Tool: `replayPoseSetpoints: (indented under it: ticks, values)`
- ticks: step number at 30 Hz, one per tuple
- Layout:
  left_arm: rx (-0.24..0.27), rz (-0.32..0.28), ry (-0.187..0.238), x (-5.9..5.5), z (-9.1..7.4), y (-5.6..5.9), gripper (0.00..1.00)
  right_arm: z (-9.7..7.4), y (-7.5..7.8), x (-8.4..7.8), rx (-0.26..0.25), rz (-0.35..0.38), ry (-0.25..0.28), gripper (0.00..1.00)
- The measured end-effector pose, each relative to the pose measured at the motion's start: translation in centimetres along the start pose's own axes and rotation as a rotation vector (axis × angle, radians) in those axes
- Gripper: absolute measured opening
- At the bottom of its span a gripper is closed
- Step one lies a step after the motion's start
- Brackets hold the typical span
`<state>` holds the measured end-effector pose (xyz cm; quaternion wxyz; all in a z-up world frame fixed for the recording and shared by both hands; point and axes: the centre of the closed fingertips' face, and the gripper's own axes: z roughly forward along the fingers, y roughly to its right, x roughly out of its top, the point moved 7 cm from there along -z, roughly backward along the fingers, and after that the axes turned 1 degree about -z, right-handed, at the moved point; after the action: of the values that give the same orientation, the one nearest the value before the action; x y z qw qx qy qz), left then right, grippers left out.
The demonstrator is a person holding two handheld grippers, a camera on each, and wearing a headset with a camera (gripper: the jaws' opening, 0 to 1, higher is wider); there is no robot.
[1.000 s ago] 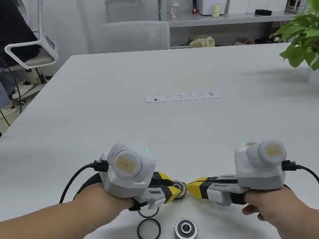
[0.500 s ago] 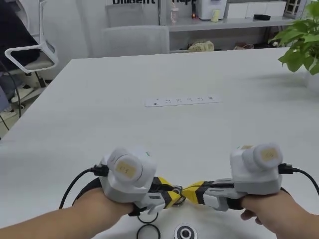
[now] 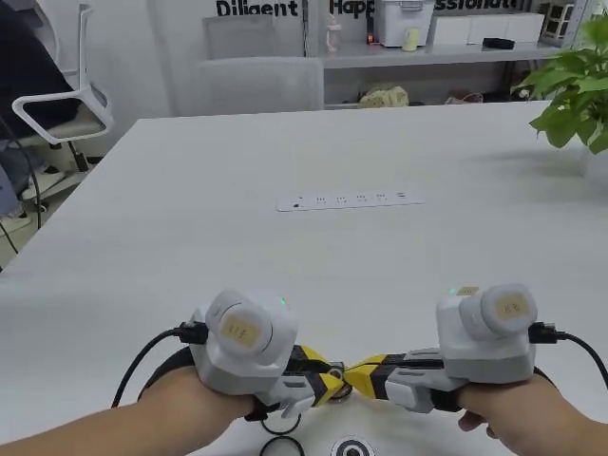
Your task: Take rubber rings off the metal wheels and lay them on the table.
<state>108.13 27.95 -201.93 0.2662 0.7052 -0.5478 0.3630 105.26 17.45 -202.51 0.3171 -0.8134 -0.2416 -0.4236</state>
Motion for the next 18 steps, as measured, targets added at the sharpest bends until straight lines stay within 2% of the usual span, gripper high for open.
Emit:
replayPoseSetpoints:
  ticks: [2,3,4,5,6,14,18]
  values:
    - [0.0,0.003,-0.002,0.04,0.03,0.03,0.07,0.06,-0.18,0.18,0.011,-0.004,0.01,0.0]
    - [0.001,0.003,-0.002,0.05,0.05,0.03,0.07,0.2,-0.73,0.41,0.048,-0.001,0.019,0.0]
    - [0.002,0.0,-0.003,0.04,0.04,0.03,0.07,0.26,-0.67,0.93,0.031,-0.031,0.056,0.0]
    - [0.002,0.0,-0.002,0.06,0.05,0.01,0.07,0.11,-1.07,0.71,0.042,-0.012,0.03,0.0]
    - [0.002,-0.002,-0.001,0.07,0.05,-0.03,0.07,0.2,-0.9,0.73,0.035,-0.016,0.026,0.0]
    - [0.0,-0.002,0.005,0.17,0.1,-0.07,0.07,-0.05,-0.21,0.47,0.019,-0.013,0.029,0.0]
    - [-0.006,0.003,-0.005,0.28,0.1,-0.09,0.07,-0.12,-0.21,0.51,0.026,0.0,0.033,0.0]
